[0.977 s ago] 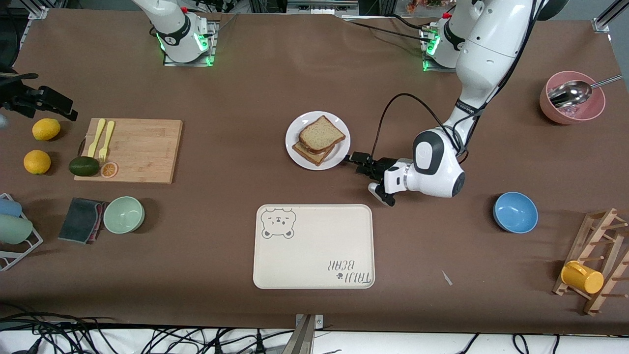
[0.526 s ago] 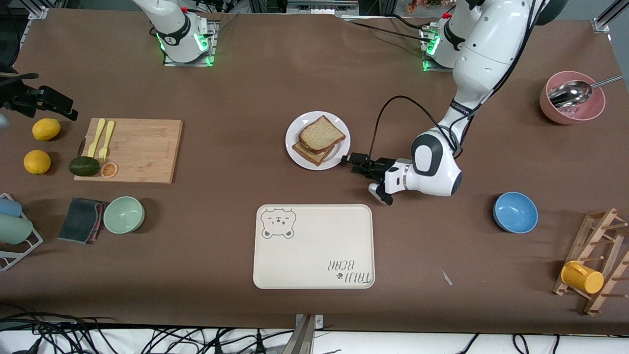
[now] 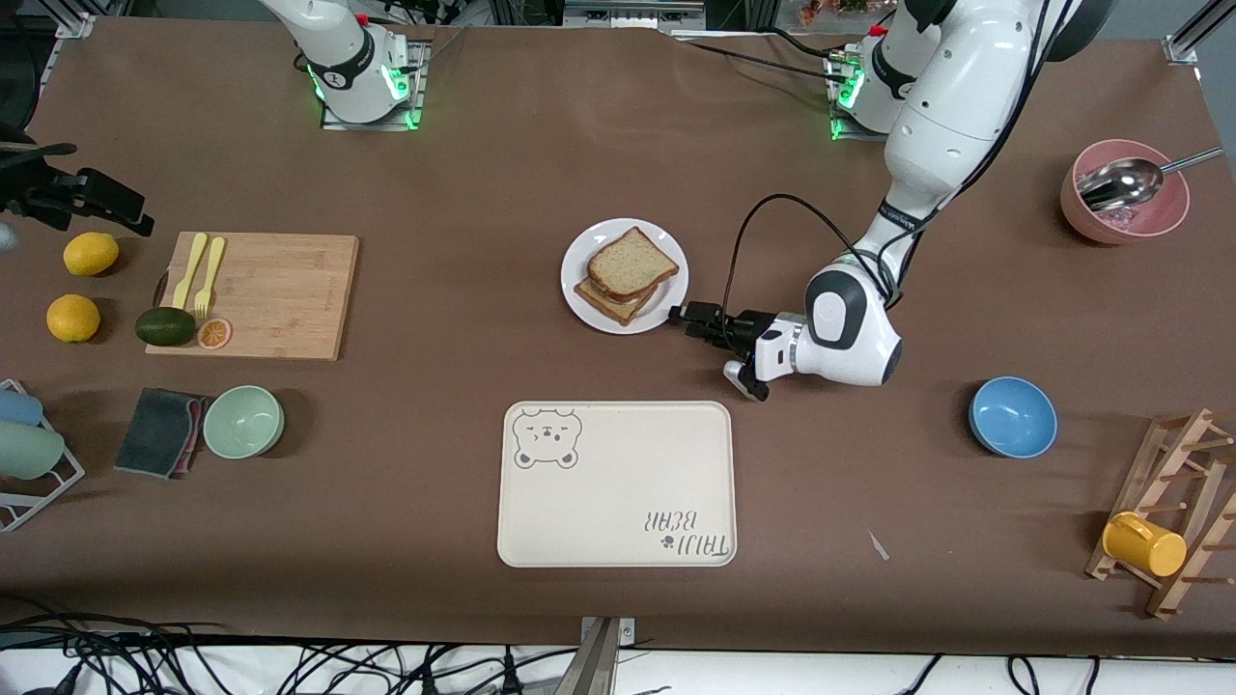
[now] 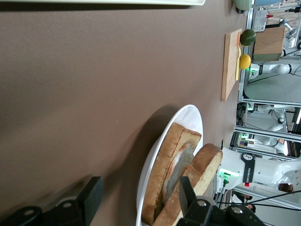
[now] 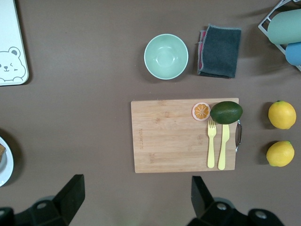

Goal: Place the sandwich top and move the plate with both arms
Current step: 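Grip the white plate rim with the left gripper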

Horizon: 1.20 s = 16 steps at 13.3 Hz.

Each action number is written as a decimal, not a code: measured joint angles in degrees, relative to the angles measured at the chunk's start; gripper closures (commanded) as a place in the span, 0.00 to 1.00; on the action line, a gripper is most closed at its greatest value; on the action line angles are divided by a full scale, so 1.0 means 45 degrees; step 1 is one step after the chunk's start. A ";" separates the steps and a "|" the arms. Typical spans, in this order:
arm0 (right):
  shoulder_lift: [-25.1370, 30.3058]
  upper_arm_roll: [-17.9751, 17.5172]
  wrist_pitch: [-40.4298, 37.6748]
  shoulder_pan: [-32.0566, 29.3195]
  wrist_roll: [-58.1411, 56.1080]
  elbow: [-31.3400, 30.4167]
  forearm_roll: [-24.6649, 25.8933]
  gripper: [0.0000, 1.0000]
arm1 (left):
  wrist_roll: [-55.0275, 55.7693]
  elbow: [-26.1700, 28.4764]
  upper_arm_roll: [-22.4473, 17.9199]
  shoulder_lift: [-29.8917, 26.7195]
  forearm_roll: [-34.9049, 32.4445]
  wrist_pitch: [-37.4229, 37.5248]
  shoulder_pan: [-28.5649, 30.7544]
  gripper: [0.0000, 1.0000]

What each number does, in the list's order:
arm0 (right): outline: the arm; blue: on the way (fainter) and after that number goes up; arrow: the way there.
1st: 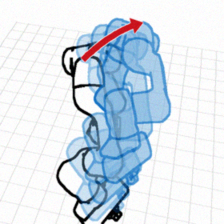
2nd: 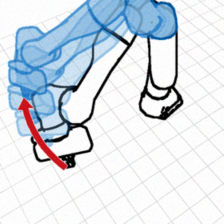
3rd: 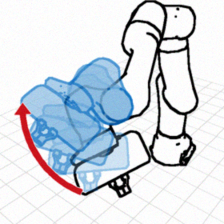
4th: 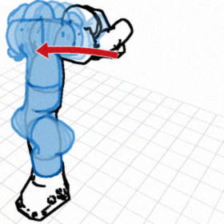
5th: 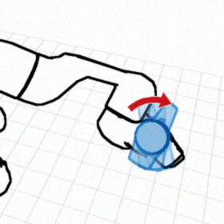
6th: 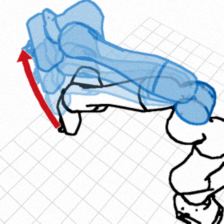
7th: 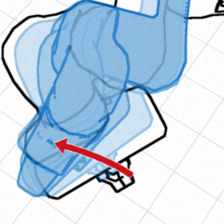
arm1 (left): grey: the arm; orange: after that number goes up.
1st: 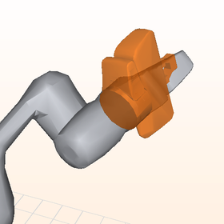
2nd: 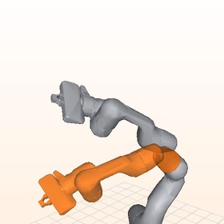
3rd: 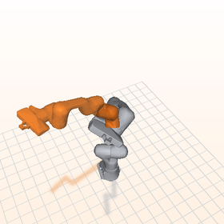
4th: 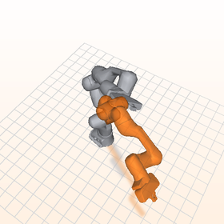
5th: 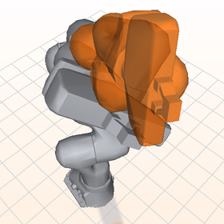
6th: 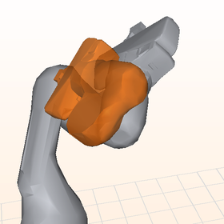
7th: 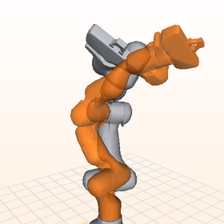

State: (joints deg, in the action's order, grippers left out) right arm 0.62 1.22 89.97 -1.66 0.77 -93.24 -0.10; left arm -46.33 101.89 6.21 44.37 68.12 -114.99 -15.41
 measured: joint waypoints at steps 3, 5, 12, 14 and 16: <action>0.0000 -0.0001 -0.0001 0.0000 0.0000 0.0000 0.0000 0.00 | -0.0025 0.0000 0.0009 0.0006 0.0069 0.0049 -0.0019 0.49; 0.0000 -0.0002 -0.0002 0.0000 0.0000 0.0000 0.0000 0.00 | -0.0026 0.0000 0.0026 0.0030 0.0123 0.0054 -0.0032 0.49; 0.0000 -0.0003 -0.0005 0.0001 0.0000 0.0000 0.0000 0.00 | -0.0376 0.0000 0.0045 0.0111 0.0139 0.0108 -0.0046 0.56; 0.0000 -0.0003 -0.0006 0.0000 0.0000 0.0000 0.0000 0.00 | -0.0477 0.0000 0.0057 0.0138 0.0139 0.0124 -0.0066 0.63; 0.0000 -0.0004 -0.0007 0.0001 0.0000 0.0000 0.0000 0.00 | -0.0492 0.0000 0.0093 0.0158 0.0139 0.0131 -0.0146 0.63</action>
State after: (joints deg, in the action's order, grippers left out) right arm 0.62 1.20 89.94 -1.66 0.78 -93.24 -0.10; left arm -48.55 101.89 6.62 45.08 68.75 -114.40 -16.07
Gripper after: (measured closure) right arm 0.000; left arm 0.617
